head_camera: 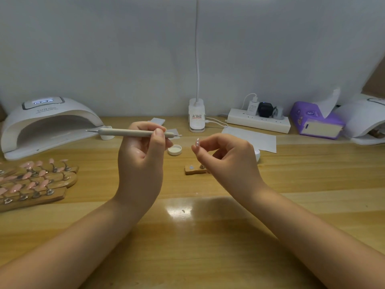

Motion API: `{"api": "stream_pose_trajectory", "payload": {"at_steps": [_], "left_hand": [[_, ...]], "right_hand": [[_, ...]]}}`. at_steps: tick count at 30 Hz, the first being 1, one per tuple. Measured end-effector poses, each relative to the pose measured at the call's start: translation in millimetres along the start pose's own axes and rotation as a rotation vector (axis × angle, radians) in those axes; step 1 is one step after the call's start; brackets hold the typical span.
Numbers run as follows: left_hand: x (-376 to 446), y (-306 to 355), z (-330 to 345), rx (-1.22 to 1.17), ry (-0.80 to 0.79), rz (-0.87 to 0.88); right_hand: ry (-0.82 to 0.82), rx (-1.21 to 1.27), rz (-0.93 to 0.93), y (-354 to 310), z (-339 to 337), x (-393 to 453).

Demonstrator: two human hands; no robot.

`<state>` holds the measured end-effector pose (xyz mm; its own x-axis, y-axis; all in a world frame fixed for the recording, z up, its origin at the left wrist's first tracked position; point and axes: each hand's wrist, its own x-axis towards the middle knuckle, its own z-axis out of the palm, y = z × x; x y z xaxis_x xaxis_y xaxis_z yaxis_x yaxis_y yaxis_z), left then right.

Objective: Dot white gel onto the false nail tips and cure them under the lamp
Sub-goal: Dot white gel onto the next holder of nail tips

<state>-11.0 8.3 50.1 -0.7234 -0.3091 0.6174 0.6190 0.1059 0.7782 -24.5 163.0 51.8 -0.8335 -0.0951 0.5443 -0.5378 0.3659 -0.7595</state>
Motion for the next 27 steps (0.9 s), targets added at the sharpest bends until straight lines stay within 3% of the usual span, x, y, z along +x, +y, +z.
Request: {"api": "stream_pose_trajectory", "payload": {"at_steps": [4, 7, 11, 19, 25, 27], "left_hand": [[-0.2, -26.7, -7.2, 0.081, 0.023, -0.092], [1.5, -38.6, -9.4, 0.079, 0.056, -0.171], [-0.2, -41.0, -8.7, 0.112, 0.02, -0.137], [-3.4, -40.1, -7.1, 0.14, -0.054, -0.085], [-2.0, -41.5, -9.2, 0.125, -0.03, -0.1], [-1.6, -42.0, -10.0, 0.119, -0.022, -0.114]], "right_hand": [[-0.044, -0.064, 0.072, 9.1, 6.0, -3.4], [-0.101, -0.253, 0.111, 19.4, 12.4, -5.3], [-0.134, -0.493, 0.096, 28.1, 19.5, -7.0], [-0.15, -0.665, 0.074, 32.0, 23.2, -2.4], [-0.235, -0.746, 0.033, 18.4, 5.6, -2.7], [-0.313, -0.871, 0.11, 15.1, -15.6, 11.4]]}}
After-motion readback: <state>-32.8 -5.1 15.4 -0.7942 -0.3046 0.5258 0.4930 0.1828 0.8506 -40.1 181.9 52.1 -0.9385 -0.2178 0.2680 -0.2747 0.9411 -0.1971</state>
